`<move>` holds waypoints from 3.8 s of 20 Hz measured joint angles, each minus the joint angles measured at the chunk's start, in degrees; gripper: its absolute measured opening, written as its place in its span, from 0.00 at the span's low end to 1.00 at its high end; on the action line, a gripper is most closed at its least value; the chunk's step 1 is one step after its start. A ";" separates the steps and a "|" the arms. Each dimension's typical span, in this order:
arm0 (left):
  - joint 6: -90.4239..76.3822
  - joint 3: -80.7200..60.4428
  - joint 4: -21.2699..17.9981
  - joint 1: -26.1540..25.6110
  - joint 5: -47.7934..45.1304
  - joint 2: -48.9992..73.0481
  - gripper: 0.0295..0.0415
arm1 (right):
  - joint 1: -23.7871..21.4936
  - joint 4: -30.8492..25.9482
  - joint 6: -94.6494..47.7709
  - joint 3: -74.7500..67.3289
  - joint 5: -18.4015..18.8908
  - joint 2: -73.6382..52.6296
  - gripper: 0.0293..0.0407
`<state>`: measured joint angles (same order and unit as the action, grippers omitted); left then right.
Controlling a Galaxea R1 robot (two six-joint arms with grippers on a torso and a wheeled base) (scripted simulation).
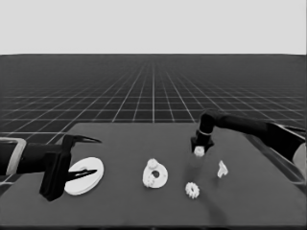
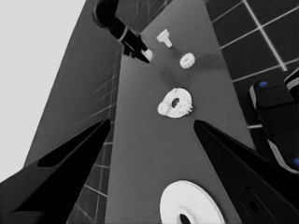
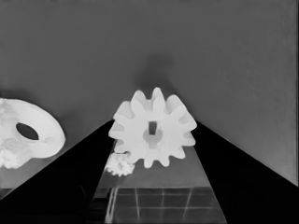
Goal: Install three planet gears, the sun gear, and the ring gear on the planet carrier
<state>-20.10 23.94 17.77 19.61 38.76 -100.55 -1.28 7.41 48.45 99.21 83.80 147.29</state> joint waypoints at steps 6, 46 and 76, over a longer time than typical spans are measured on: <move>0.00 0.00 0.00 0.00 0.00 0.00 0.75 | 0.65 2.70 23.80 -15.94 2.86 7.06 0.17; 0.00 0.00 0.00 0.00 0.00 0.00 0.75 | 1.58 3.93 36.77 -35.62 5.24 1.58 0.81; 0.00 0.00 0.00 0.00 0.00 0.00 0.75 | 7.16 9.34 34.39 -41.46 4.34 -6.97 0.15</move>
<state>-20.10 23.94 17.77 19.61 38.76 -100.55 5.87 16.75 82.83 57.75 88.14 140.32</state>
